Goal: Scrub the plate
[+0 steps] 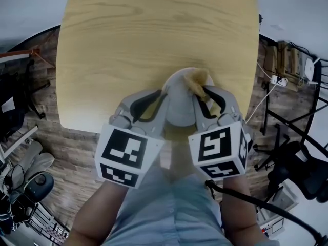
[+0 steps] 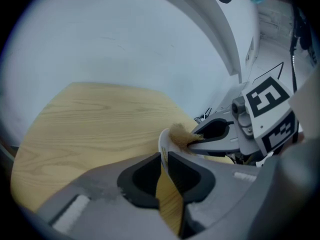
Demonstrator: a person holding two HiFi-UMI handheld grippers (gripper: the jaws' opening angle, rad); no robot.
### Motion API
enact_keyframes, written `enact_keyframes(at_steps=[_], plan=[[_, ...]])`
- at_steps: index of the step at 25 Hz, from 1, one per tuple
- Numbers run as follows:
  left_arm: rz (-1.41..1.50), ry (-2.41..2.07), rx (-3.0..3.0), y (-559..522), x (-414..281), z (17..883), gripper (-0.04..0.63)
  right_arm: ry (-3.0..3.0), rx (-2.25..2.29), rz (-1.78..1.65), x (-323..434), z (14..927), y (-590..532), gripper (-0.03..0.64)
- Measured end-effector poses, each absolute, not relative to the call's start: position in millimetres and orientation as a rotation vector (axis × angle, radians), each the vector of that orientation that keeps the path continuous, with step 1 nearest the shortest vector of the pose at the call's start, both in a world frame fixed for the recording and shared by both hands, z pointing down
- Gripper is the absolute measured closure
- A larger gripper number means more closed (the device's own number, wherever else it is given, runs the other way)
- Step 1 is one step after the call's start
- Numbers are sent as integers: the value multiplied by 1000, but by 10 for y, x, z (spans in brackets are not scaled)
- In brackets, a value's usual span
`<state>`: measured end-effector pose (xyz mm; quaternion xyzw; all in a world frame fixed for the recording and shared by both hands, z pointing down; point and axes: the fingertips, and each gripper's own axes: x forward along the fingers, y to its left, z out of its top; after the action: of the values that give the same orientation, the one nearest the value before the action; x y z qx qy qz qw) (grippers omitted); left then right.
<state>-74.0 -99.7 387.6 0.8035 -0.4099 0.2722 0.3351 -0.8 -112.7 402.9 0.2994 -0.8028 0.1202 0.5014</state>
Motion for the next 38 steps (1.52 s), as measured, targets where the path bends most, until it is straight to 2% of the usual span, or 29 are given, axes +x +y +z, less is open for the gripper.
enact_keyframes(at_steps=[19, 38], plan=[[697, -1098, 2082, -1023, -846, 3887, 535, -2018, 490, 259, -360, 4050, -435, 545], [788, -1111, 2122, -971, -776, 3870, 535, -1859, 734, 404, 623, 4196, -372, 545]])
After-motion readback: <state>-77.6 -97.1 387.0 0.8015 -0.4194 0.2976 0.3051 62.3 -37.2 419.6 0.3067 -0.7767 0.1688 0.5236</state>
